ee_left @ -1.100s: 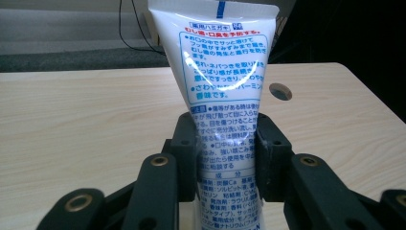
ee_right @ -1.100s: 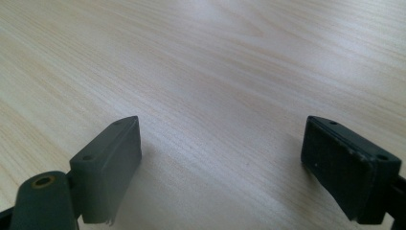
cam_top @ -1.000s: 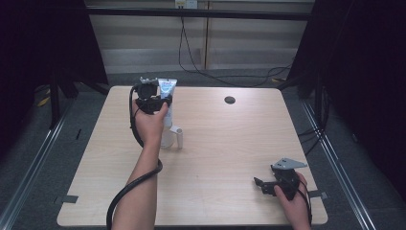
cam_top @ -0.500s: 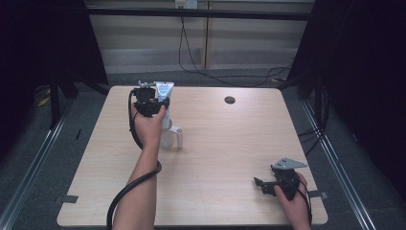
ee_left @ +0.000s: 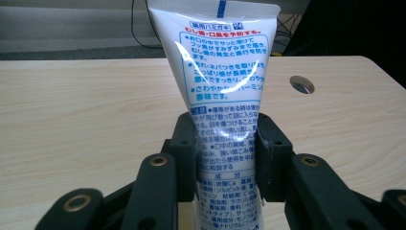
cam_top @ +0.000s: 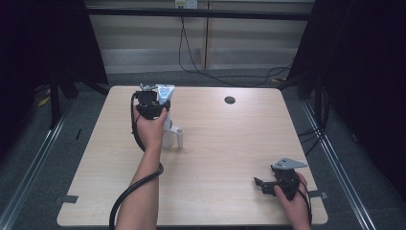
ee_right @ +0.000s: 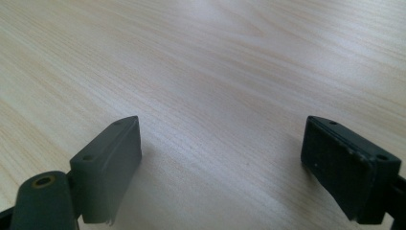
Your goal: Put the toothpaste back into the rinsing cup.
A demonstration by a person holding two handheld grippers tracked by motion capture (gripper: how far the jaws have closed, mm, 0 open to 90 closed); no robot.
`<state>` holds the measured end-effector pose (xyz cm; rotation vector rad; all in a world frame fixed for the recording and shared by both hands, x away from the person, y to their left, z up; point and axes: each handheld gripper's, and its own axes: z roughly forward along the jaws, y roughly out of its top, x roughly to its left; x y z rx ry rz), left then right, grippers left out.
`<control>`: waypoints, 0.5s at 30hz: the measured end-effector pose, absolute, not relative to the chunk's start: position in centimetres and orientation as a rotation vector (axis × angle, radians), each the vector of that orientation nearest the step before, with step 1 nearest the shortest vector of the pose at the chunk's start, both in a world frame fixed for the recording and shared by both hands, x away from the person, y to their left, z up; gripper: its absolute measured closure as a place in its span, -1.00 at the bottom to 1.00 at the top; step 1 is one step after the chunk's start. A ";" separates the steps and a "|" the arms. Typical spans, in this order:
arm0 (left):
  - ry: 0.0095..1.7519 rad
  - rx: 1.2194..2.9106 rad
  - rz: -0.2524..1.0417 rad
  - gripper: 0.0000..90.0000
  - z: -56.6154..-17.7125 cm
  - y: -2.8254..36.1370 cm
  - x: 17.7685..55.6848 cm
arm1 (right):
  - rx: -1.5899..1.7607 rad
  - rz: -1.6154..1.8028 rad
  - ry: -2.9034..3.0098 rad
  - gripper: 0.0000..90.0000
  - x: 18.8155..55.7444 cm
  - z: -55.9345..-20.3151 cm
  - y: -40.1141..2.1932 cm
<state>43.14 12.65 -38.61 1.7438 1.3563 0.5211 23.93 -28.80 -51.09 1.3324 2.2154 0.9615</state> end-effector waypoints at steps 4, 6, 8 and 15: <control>1.354 1.733 0.526 0.47 -38.8 12.7 42.9 | 1.329 0.963 2.217 -0.71 23.9 -51.1 -28.8; 1.356 1.735 0.528 0.47 -38.9 12.7 42.8 | 1.328 0.964 2.218 -0.71 23.9 -51.1 -28.8; 1.358 1.735 0.529 0.47 -39.1 12.8 42.7 | 1.325 0.962 2.221 -0.71 23.9 -51.1 -28.8; 1.359 1.744 0.528 0.46 -39.7 13.1 42.2 | 1.324 0.962 2.220 -0.71 23.9 -51.1 -28.8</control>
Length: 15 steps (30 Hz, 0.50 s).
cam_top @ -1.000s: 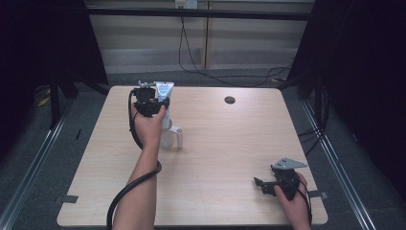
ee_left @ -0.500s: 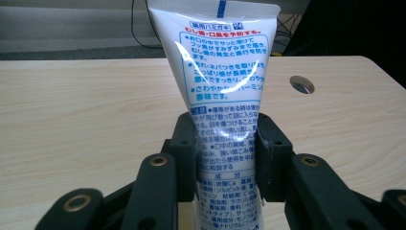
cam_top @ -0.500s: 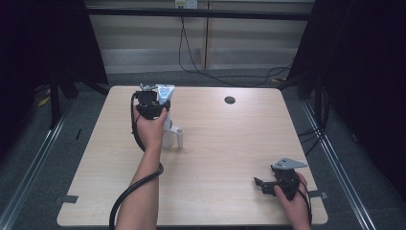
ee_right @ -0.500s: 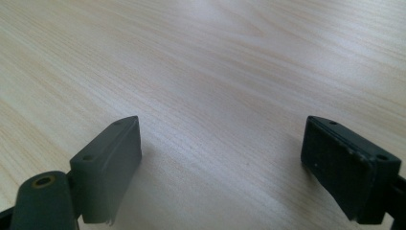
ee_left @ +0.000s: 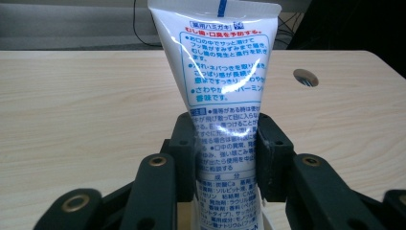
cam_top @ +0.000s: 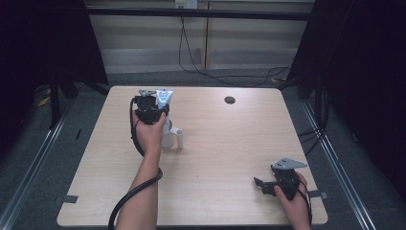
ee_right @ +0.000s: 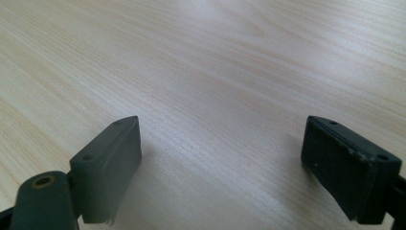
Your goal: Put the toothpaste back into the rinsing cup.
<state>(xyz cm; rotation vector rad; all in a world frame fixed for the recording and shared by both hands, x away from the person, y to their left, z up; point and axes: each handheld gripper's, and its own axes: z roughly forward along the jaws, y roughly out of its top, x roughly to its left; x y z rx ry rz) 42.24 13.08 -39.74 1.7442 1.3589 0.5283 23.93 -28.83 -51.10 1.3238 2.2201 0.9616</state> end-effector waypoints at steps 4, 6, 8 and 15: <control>1.362 1.742 0.527 0.46 -40.0 13.2 42.0 | 1.324 0.962 2.221 -0.71 23.9 -51.1 -28.8; 1.359 1.737 0.527 0.46 -40.2 13.2 41.8 | 1.324 0.961 2.220 -0.71 23.9 -51.1 -28.8; 1.355 1.736 0.521 0.46 -40.4 13.2 41.7 | 1.324 0.961 2.220 -0.70 23.9 -51.1 -28.8; 1.350 1.736 0.530 0.46 -40.5 13.2 41.4 | 1.323 0.961 2.220 -0.70 23.9 -51.1 -28.8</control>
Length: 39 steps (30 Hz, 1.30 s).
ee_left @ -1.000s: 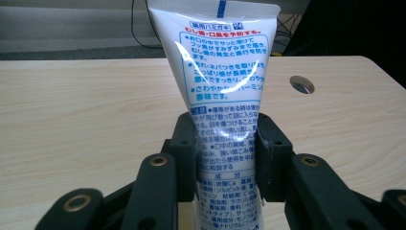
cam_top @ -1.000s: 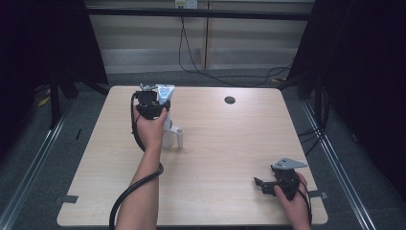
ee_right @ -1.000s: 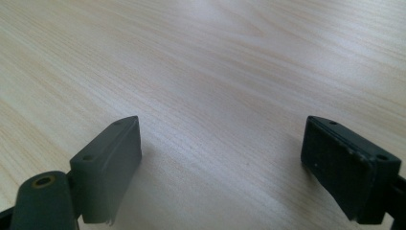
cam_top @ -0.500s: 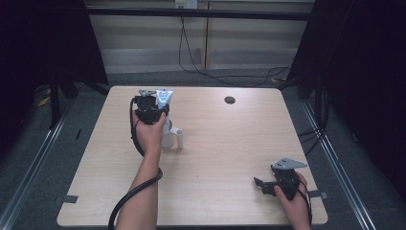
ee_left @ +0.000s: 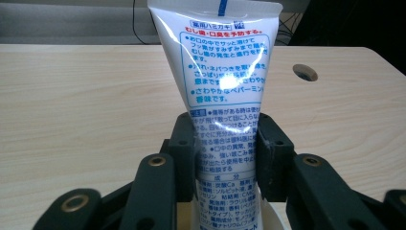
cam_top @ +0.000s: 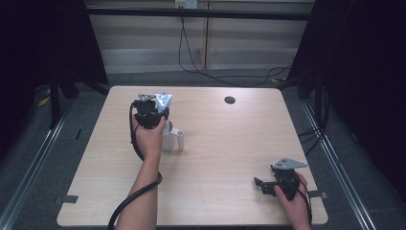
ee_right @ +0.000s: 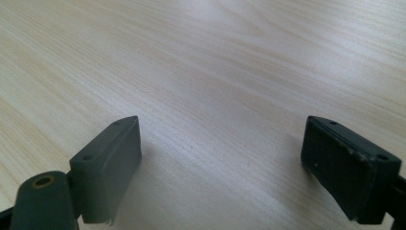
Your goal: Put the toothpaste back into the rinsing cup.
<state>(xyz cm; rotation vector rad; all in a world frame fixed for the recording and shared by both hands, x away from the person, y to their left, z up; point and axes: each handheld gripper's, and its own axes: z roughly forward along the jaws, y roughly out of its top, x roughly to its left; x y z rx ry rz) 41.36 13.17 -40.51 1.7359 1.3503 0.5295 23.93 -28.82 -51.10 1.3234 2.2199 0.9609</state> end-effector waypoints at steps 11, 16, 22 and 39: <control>1.333 1.747 0.551 0.45 -40.6 12.8 40.8 | 1.326 0.962 2.220 -0.70 23.9 -51.1 -28.8; 1.329 1.745 0.555 0.45 -40.7 12.8 40.6 | 1.324 0.962 2.220 -0.70 23.9 -51.1 -28.8; 1.329 1.743 0.551 0.44 -40.7 12.8 40.2 | 1.326 0.962 2.220 -0.70 23.9 -51.1 -28.8; 1.336 1.756 0.558 0.41 -41.3 13.0 38.8 | 1.324 0.962 2.220 -0.70 23.9 -51.1 -28.8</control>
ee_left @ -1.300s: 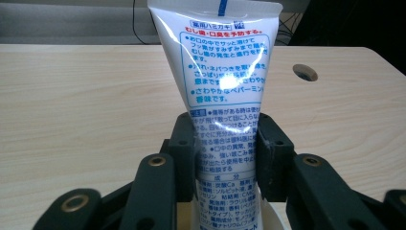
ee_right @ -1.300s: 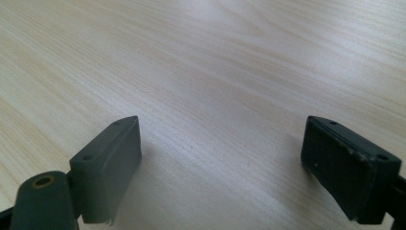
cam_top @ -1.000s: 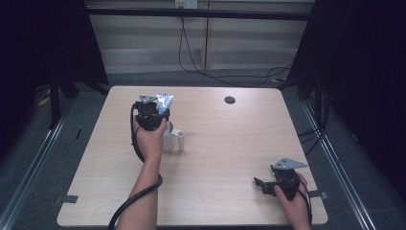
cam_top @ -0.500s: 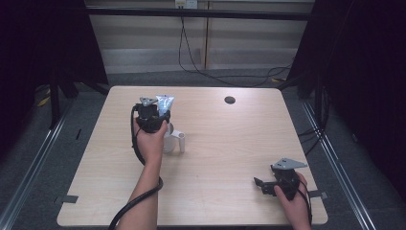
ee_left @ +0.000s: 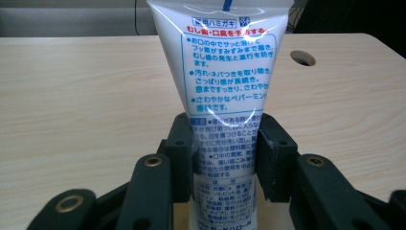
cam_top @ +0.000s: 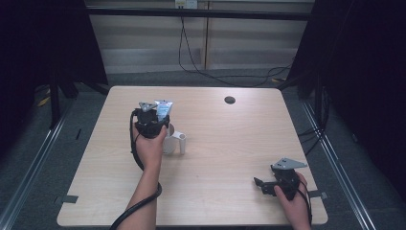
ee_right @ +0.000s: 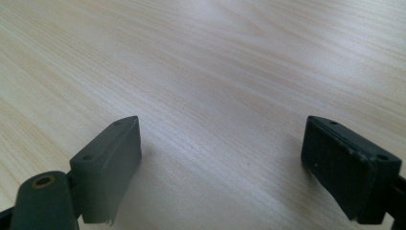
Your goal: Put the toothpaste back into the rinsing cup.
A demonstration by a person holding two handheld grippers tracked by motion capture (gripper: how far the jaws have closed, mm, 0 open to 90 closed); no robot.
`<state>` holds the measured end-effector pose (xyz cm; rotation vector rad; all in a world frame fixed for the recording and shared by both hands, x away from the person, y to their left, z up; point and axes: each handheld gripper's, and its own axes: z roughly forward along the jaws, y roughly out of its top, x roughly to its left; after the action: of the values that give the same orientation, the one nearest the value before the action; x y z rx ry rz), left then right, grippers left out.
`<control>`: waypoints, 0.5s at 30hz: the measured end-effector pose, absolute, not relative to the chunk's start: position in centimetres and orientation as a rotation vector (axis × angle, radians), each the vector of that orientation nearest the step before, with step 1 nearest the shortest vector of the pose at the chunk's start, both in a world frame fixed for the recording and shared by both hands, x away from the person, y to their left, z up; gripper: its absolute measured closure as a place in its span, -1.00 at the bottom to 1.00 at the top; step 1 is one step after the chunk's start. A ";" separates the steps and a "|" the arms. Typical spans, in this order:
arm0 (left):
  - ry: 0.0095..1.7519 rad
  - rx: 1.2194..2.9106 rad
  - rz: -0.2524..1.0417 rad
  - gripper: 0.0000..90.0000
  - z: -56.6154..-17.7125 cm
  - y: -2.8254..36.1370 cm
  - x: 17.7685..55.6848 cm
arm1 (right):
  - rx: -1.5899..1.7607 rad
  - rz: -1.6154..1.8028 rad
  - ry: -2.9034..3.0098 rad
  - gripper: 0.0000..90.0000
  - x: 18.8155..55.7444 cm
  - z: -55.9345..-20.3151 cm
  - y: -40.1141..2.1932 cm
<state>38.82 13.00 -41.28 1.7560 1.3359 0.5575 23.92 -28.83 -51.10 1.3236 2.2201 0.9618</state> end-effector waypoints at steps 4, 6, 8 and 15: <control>1.337 1.774 0.550 0.41 -41.5 13.1 38.7 | 1.326 0.962 2.220 -0.70 23.9 -51.1 -28.8; 1.342 1.771 0.545 0.40 -41.6 13.2 38.6 | 1.326 0.962 2.220 -0.71 23.9 -51.1 -28.8; 1.343 1.770 0.544 0.40 -41.7 13.2 38.6 | 1.324 0.962 2.220 -0.71 23.9 -51.1 -28.8; 1.351 1.781 0.534 0.39 -42.1 13.3 38.3 | 1.326 0.962 2.220 -0.70 23.9 -51.1 -28.8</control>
<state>38.34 13.29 -42.10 1.7812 1.3511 0.5340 23.92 -28.82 -51.09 1.3257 2.2201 0.9616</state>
